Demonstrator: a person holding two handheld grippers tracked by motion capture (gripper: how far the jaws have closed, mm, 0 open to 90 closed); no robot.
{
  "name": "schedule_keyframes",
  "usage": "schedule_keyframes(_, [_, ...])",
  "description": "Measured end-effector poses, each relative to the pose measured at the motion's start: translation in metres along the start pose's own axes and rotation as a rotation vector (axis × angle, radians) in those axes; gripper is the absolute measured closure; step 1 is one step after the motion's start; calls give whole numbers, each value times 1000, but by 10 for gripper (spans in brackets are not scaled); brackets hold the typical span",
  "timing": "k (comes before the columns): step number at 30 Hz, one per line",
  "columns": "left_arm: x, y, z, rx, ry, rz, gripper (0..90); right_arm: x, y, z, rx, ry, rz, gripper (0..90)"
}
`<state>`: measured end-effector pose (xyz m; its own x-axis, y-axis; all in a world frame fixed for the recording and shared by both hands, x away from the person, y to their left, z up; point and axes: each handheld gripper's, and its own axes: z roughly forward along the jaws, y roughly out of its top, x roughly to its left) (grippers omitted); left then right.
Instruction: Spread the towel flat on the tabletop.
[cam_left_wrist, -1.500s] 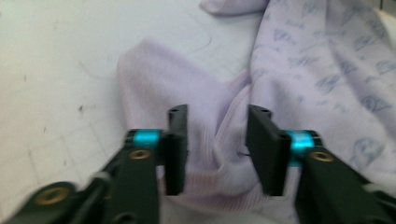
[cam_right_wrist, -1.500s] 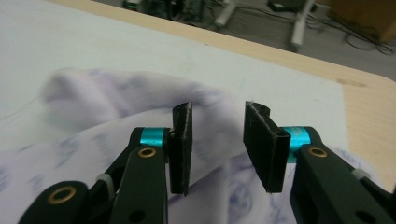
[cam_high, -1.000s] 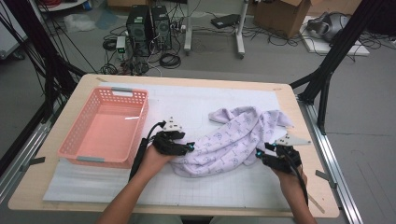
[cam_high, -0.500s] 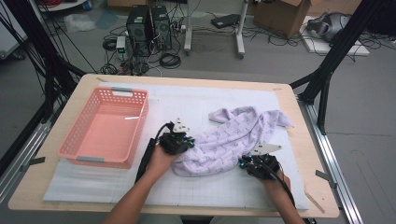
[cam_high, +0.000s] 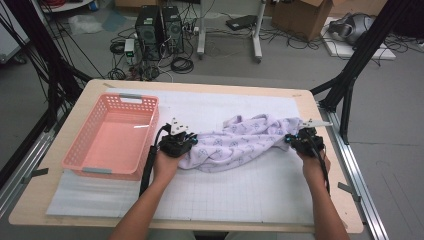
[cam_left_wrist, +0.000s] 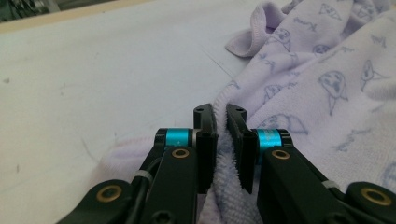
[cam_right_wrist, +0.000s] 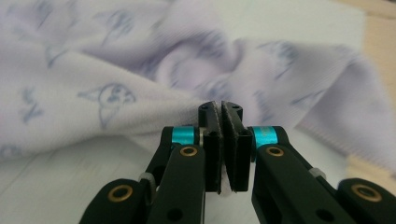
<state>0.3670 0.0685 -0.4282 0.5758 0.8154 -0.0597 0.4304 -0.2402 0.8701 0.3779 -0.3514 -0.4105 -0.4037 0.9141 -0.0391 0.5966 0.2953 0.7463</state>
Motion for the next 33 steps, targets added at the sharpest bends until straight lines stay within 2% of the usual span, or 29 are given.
schedule_keyframes(2, [-1, -1, 5, -4, -12, -48, 763, -4, 7, 6, -9, -41, 34, 869])
schedule_keyframes(3, [0, -2, 5, -6, -27, -57, 669, -4, 9, 9, -1, -52, 49, 864])
schedule_keyframes(5, [0, -1, 0, 3, -48, -33, 580, -1, 10, 11, -6, -53, 61, 820])
schedule_keyframes(6, [1, -1, -3, 8, -44, -15, 525, 1, 9, 10, -11, -54, 58, 749])
schedule_keyframes(8, [3, 0, -12, -8, -67, -18, 454, 6, 6, 3, -33, -64, 38, 664])
schedule_keyframes(9, [3, 0, -17, -20, -74, -15, 447, 9, 3, -3, -55, -68, 37, 611])
schedule_keyframes(12, [2, -5, -31, -25, -111, 5, 440, 17, -7, -22, -111, -72, 19, 607])
schedule_keyframes(14, [-1, -11, -39, -24, -137, 17, 436, 22, -16, -34, -129, -58, 11, 607])
schedule_keyframes(16, [-4, -18, -46, -17, -141, 43, 433, 28, -27, -42, -131, -39, -3, 607])
schedule_keyframes(19, [-9, -28, -56, -11, -156, 45, 427, 37, -42, -49, -119, -12, -11, 607])
schedule_keyframes(22, [-12, -39, -58, 30, -166, 49, 417, 47, -51, -52, -113, 21, -28, 607])
schedule_keyframes(26, [-22, -48, -45, 110, -167, 62, 372, 57, -56, -52, -96, 67, -32, 604])
schedule_keyframes(28, [-29, -48, -37, 142, -148, 89, 399, 63, -58, -51, -90, 98, -41, 594])
schedule_keyframes(29, [-35, -47, -35, 150, -115, 113, 464, 66, -60, -50, -83, 116, -44, 590])
schedule_keyframes(30, [-38, -44, -34, 157, -106, 109, 562, 69, -61, -50, -77, 124, -51, 587])
schedule_keyframes(31, [-42, -40, -35, 167, -123, 103, 720, 71, -62, -49, -71, 129, -61, 587])
schedule_keyframes(32, [-46, -37, -35, 169, -142, 110, 763, 72, -63, -48, -67, 134, -69, 585])
schedule_keyframes(33, [-52, -34, -35, 164, -185, 122, 784, 72, -63, -48, -59, 139, -66, 584])
